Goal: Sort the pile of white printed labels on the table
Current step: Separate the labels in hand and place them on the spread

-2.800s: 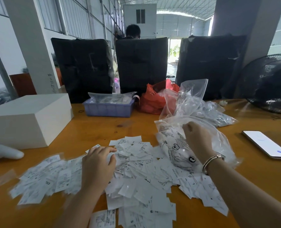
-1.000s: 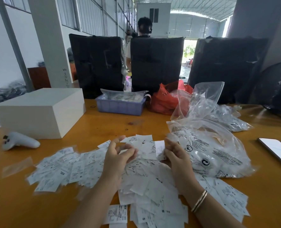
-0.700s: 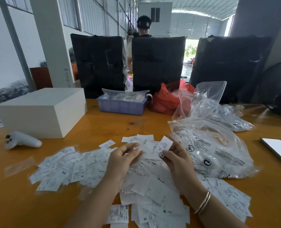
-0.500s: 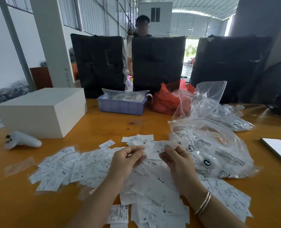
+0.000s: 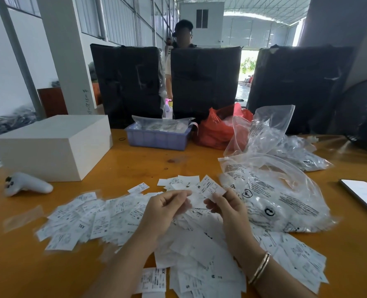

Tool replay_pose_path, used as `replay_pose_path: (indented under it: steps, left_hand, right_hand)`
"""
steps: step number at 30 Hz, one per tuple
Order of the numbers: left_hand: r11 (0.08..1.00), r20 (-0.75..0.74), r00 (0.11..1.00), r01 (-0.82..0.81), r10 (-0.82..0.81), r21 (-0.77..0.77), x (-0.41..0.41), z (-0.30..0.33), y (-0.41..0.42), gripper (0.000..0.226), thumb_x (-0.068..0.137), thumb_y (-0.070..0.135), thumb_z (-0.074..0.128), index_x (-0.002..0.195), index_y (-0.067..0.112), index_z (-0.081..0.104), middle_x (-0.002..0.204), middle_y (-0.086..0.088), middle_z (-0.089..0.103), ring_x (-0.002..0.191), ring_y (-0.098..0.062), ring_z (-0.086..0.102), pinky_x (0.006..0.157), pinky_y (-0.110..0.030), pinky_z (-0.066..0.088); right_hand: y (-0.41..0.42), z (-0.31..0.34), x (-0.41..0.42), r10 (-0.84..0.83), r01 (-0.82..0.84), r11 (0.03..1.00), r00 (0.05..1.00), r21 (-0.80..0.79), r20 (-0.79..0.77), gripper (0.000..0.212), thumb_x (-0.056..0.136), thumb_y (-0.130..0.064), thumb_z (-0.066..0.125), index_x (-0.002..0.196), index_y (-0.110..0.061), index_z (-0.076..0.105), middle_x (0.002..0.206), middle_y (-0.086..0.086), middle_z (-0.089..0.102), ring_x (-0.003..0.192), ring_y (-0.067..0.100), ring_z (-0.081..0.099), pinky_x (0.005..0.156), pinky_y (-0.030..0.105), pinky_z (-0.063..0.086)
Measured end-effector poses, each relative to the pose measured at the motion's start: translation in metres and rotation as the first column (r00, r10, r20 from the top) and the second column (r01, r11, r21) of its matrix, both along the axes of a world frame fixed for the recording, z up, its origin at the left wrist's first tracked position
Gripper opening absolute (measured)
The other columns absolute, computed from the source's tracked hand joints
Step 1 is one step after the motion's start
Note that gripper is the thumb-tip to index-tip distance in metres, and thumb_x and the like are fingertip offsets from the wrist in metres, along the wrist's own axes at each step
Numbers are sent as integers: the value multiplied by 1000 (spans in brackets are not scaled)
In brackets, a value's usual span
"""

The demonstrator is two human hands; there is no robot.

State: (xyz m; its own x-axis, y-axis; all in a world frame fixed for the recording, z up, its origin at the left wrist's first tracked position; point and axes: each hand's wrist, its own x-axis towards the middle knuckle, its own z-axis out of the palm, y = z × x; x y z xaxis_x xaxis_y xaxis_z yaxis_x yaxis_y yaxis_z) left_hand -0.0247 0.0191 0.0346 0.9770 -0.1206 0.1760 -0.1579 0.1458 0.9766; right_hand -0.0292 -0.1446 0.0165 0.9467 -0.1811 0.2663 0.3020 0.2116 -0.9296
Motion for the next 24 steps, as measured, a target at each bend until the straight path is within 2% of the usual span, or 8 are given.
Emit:
replay_pose_path:
  steps: [3, 6, 9, 12, 18, 24]
  left_hand:
    - [1000, -12, 1000, 4, -4, -1, 0, 1, 3, 23, 74, 37, 63, 91, 27, 75, 87, -4, 76, 87, -15, 72, 71, -16, 54]
    - [1000, -33, 999, 17, -17, -8, 0, 3, 3, 25, 75, 36, 64, 95, 25, 74, 89, -5, 76, 89, -16, 72, 73, -18, 55]
    - [999, -55, 998, 32, -33, -7, 0, 3, 4, 28, 75, 35, 64, 97, 22, 74, 90, -5, 76, 90, -17, 72, 76, -20, 56]
    - [997, -106, 992, 61, -67, -54, 0, 3, 5, 24, 73, 32, 67, 91, 22, 78, 91, -9, 75, 90, -20, 72, 76, -22, 57]
    - [986, -166, 977, 111, -131, -125, 2, 4, 8, 24, 72, 27, 68, 92, 21, 79, 87, -12, 75, 86, -19, 72, 74, -23, 56]
    - [979, -186, 971, 119, -149, -163, 2, 4, 9, 25, 71, 26, 69, 92, 16, 78, 84, -11, 75, 83, -19, 73, 73, -23, 56]
  right_hand:
    - [1, 0, -1, -19, 21, 998, 999, -61, 29, 12, 89, -4, 55, 80, -2, 62, 71, 5, 65, 67, 15, 61, 63, 22, 50]
    - [2, -1, -1, -28, 32, 995, 999, -92, 42, 12, 90, -4, 55, 81, 2, 61, 69, 5, 63, 66, 13, 62, 62, 19, 50]
    - [2, 1, -2, -27, 32, 995, 998, -96, 53, 13, 91, -4, 54, 82, 1, 62, 70, 4, 64, 66, 13, 63, 63, 19, 51]
    - [1, 3, -5, -23, 30, 997, 996, -78, 83, 17, 92, -5, 53, 79, -8, 63, 67, -1, 64, 67, 12, 63, 64, 19, 51]
    - [0, 7, -5, 26, -17, 996, 994, -89, 106, 16, 93, -2, 51, 90, -5, 67, 77, -1, 69, 70, 14, 65, 65, 21, 52]
    - [-2, 6, -4, 37, -21, 990, 993, -141, 112, 19, 93, -1, 52, 86, -8, 67, 68, -1, 65, 64, 11, 61, 61, 19, 49]
